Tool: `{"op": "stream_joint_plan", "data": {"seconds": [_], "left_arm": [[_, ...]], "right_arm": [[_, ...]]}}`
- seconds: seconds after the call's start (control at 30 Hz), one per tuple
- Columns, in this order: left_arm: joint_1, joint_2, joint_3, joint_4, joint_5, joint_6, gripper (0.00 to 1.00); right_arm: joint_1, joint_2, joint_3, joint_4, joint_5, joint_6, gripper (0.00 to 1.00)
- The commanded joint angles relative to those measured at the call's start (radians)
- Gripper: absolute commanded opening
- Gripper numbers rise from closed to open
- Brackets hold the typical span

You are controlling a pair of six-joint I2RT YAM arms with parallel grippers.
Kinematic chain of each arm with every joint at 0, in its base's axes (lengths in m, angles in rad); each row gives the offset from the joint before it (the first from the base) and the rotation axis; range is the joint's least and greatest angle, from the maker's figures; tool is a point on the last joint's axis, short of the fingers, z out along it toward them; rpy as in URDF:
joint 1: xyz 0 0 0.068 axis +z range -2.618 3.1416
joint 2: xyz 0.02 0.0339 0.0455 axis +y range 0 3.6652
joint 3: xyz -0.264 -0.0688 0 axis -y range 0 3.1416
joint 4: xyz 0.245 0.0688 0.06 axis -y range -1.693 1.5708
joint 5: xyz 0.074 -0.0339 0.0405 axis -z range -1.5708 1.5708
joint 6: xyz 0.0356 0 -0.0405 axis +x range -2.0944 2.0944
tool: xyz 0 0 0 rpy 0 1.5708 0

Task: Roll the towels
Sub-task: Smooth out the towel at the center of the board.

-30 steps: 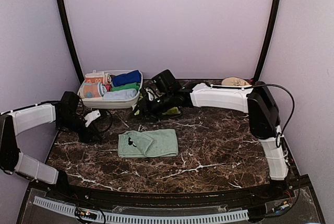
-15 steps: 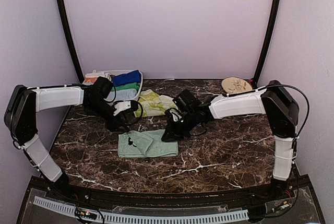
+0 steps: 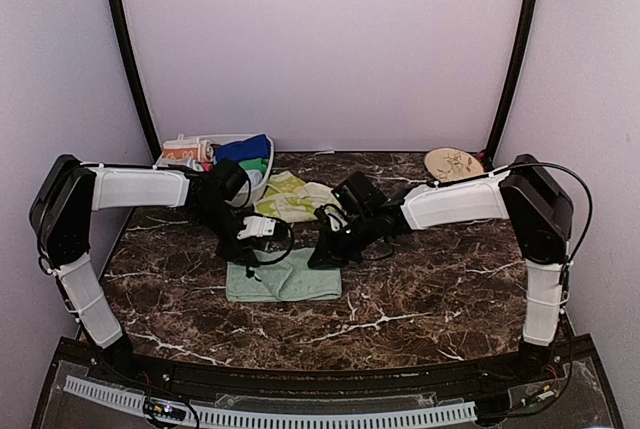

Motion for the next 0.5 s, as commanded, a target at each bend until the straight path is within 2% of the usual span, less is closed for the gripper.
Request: {"op": "stream_joint_plan", "data": {"seconds": [0.0,0.17,0.27,0.37,0.47], "left_arm": [[-0.016,0.006,0.03,-0.054,-0.053,0.073,0.47],[-0.018,0.016,0.043,-0.091,-0.077,0.088,0.28],[-0.018,0.003,0.045,-0.108,-0.062,0.078,0.21],[-0.019,-0.016,0.043,-0.112,-0.048,0.058,0.05],[-0.017,-0.042,0.031,-0.103,-0.045,0.024,0.01]], "right_arm": [[-0.012,0.029,0.029,0.032,-0.018,-0.011,0.03],[-0.032,0.044,0.034,0.031,-0.029,-0.026,0.03],[-0.041,0.048,0.027,0.036,-0.035,-0.031,0.02],[-0.049,0.058,0.023,0.043,-0.039,-0.034,0.0],[-0.054,0.073,0.019,0.047,-0.045,-0.038,0.0]]}}
